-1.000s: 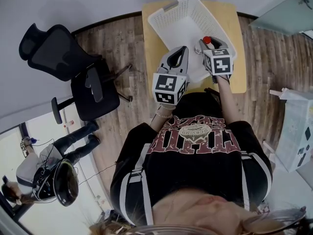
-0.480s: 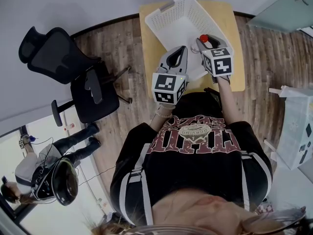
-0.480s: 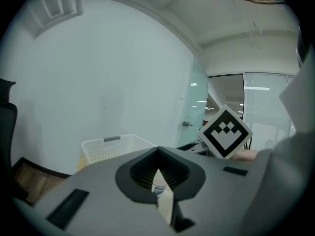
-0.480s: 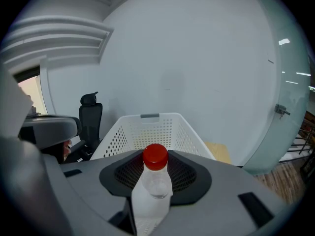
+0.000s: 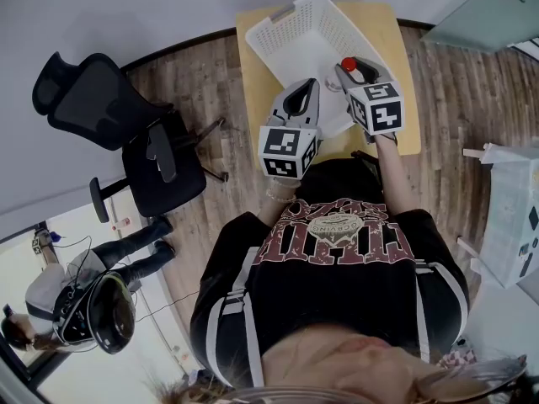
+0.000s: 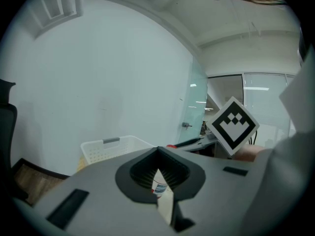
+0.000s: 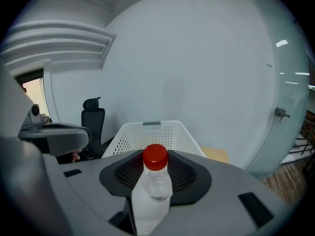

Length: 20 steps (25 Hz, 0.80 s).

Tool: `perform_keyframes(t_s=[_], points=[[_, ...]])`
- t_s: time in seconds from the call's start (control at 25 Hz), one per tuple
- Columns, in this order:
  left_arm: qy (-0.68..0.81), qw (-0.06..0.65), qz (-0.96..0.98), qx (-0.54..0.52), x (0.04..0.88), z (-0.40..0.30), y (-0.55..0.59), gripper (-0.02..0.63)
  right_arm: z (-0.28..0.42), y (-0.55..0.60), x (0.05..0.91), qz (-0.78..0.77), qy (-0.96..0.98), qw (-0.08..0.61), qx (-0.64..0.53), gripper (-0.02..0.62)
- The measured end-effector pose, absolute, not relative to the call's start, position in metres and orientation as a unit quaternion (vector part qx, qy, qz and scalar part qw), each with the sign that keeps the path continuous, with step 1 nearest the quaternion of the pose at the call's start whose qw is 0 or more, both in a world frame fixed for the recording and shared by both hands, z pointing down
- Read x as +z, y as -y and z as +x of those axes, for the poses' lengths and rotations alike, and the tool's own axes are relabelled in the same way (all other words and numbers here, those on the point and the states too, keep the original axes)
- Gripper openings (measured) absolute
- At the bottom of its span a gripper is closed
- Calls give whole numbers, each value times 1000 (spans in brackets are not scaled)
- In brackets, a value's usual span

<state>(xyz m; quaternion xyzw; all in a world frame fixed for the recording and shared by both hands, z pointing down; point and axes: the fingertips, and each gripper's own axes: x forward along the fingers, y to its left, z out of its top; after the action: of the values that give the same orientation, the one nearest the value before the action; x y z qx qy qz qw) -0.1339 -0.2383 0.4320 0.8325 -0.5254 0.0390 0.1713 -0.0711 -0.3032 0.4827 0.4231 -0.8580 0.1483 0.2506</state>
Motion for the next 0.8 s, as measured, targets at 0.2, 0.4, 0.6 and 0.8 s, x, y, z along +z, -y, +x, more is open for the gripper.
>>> perform_keyframes(t_s=[0.2,0.4,0.6,0.8], points=[[524,169,834,39,431,-129,235,46,-66,298,470,425,862,237,143,163],[521,167,836,40,431,-129,234,46,-65,296,459,429,864,224,137,163],[516,168,839,37,431,-134,239,46,-70,298,449,432,866,215,131,163],[512,167,842,38,428,-127,238,46,-63,295,434,436,868,203,123,163]])
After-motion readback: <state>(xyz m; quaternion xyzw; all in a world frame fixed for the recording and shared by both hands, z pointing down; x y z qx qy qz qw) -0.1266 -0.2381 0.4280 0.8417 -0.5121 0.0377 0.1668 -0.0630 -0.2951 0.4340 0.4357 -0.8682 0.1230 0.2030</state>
